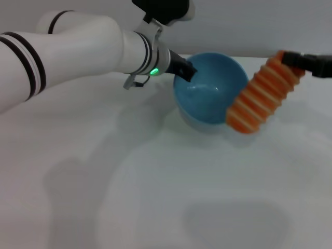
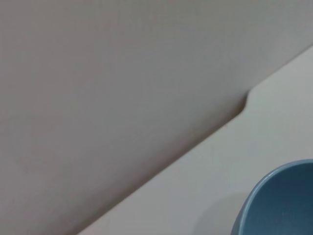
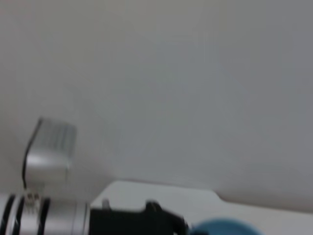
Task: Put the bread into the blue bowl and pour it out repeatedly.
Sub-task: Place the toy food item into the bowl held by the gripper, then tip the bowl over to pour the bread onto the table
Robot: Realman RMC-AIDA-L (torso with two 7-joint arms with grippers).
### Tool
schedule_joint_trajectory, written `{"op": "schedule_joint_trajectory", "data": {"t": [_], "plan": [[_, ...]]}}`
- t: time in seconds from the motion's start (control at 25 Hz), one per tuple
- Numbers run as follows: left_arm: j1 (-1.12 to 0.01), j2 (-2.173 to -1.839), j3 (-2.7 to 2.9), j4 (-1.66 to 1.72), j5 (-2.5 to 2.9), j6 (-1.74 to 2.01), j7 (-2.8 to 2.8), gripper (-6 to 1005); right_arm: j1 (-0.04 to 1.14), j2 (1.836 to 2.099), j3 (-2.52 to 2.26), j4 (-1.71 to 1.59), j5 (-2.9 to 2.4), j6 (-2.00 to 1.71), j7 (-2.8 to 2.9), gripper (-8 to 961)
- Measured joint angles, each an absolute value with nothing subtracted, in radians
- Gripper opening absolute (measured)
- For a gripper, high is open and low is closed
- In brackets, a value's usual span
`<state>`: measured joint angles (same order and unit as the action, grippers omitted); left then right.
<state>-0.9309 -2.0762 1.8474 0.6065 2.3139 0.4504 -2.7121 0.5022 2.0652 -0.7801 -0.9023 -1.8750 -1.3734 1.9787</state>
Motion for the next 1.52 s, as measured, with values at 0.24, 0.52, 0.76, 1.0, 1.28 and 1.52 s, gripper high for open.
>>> {"op": "schedule_joint_trajectory", "data": {"t": [0.24,0.52,0.76,1.0,1.28,1.52], "plan": [[-0.931,-2.074,1.919,0.631,2.233,0.461,-2.712,-1,0.515,2.065,-0.777,-0.904,-1.859,-1.321,1.976,103],[-0.931,-2.076,1.949,0.650,2.205,0.468,-2.712,-2,0.558,2.064,-0.786,-0.783,-1.858,-1.257,1.971,99],[-0.931,-2.077,1.954,0.652,2.186,0.458,-2.710,-2,0.574,2.065,-0.785,-0.727,-1.857,-1.220,1.968,95],[-0.931,-2.076,1.951,0.652,2.184,0.448,-2.712,-1,0.569,2.065,-0.787,-0.716,-1.857,-1.212,1.954,159],[-0.925,-2.075,1.951,0.648,2.183,0.438,-2.712,-2,0.528,2.066,-0.772,-0.719,-1.775,-1.209,1.854,405],[-0.918,-2.072,1.950,0.640,2.183,0.419,-2.708,-2,0.418,2.063,-0.722,-0.724,-1.523,-1.207,1.583,491]]}}
